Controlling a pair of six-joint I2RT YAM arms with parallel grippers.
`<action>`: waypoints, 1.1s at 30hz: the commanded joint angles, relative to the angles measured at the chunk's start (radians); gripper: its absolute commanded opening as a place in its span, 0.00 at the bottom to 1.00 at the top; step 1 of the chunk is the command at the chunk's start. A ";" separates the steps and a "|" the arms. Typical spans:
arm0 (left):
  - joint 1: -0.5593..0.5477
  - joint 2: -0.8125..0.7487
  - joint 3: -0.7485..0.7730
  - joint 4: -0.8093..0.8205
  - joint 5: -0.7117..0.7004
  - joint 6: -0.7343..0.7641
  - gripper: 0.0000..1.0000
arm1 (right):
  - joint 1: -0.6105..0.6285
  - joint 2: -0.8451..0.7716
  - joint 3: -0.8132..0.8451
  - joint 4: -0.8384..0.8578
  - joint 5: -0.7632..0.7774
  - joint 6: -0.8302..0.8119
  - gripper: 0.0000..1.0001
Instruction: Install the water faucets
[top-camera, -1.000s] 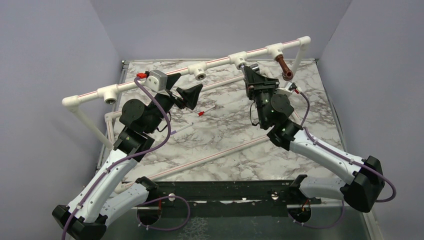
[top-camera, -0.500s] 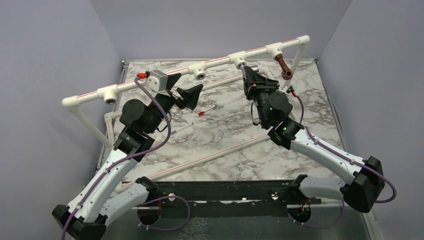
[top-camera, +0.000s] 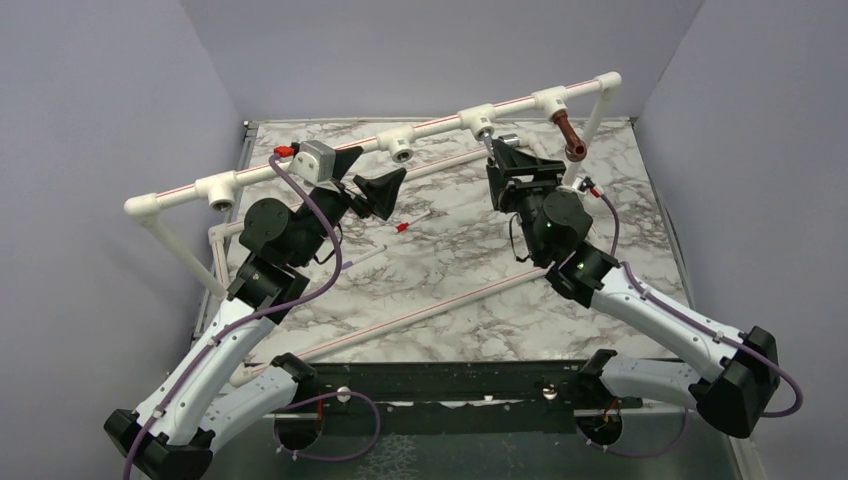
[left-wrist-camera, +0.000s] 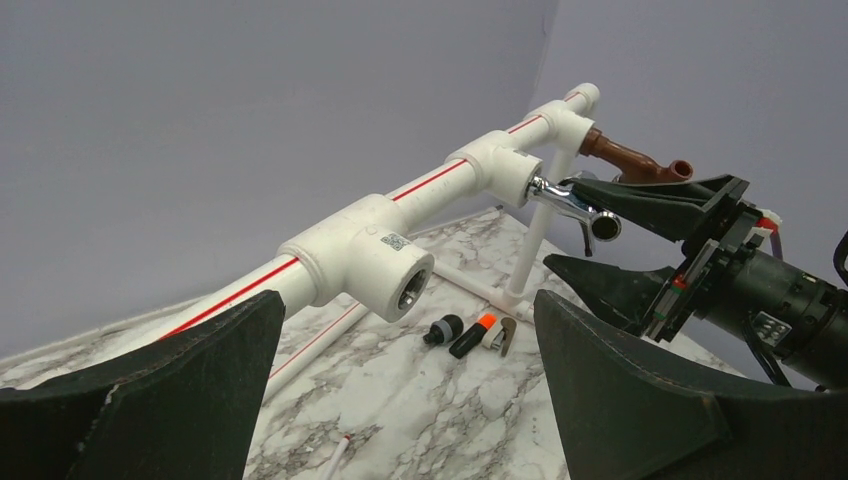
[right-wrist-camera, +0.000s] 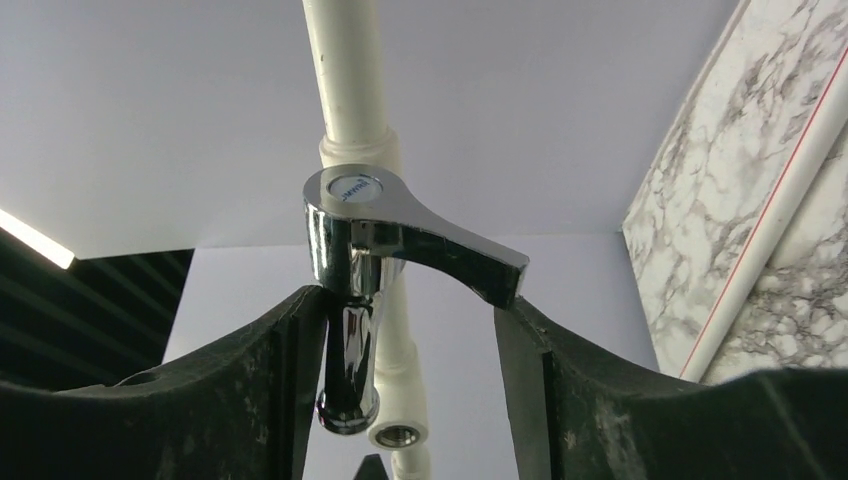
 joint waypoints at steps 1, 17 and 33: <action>-0.004 -0.007 -0.009 0.021 -0.003 0.002 0.96 | 0.005 -0.064 -0.048 -0.114 -0.048 -0.103 0.66; -0.004 0.003 -0.007 0.018 -0.006 0.002 0.96 | 0.005 -0.256 -0.051 -0.131 -0.131 -0.563 0.69; -0.004 0.000 -0.007 0.020 -0.004 0.002 0.96 | 0.005 -0.232 0.177 -0.229 -0.396 -1.532 0.69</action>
